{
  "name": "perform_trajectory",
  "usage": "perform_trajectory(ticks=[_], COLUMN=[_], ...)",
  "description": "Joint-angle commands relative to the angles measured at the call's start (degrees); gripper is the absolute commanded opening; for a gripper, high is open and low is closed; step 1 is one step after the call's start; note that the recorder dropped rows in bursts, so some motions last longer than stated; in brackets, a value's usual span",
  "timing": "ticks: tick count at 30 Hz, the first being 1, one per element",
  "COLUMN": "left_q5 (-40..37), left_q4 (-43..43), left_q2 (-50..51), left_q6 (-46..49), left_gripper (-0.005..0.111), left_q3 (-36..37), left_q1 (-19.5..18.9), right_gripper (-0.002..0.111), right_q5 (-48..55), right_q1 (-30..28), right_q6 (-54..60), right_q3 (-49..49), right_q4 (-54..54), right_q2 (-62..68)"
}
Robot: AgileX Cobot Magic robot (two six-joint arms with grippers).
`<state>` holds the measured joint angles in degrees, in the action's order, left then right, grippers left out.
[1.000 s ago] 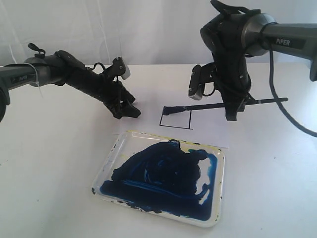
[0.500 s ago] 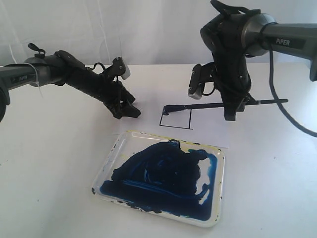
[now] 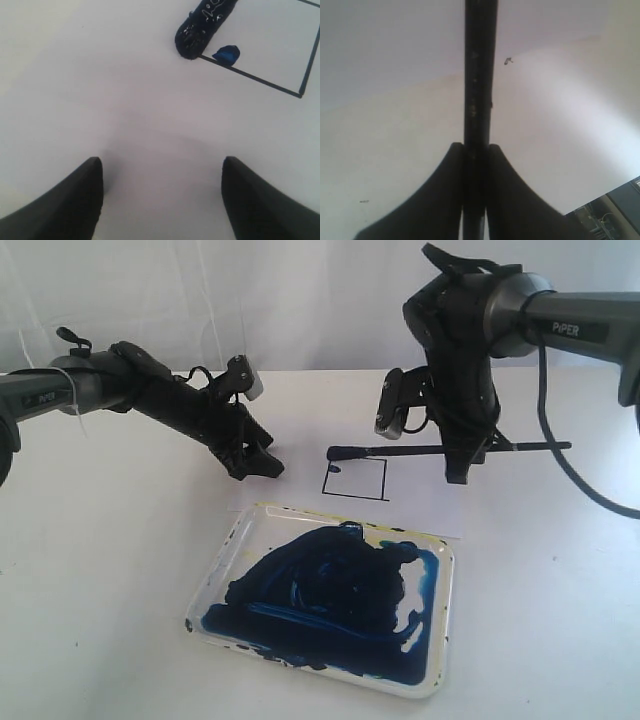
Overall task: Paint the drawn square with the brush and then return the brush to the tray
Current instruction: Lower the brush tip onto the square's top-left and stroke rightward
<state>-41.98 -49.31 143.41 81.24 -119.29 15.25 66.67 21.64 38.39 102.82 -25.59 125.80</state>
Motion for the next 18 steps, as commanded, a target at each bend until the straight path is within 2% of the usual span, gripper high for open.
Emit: perform_trajectory(ticks=[1, 5, 18], left_q5=[-1.1, -1.1, -0.9], left_q4=[0.1, 0.1, 0.1], left_q2=[0.1, 0.1, 0.1], left_q6=[-0.3, -0.3, -0.3], left_gripper=[0.070, 0.070, 0.070], left_q3=[-0.1, -0.1, -0.1], left_q1=[0.2, 0.2, 0.2], right_gripper=[0.000, 0.000, 0.000], right_q5=[0.0, 2.9, 3.3], right_q1=[-0.6, -0.6, -0.6], right_q6=[-1.1, -1.1, -0.8], right_q3=[0.4, 0.5, 0.5], right_q4=[-1.1, -5.0, -7.6], right_q2=[0.8, 0.8, 0.8])
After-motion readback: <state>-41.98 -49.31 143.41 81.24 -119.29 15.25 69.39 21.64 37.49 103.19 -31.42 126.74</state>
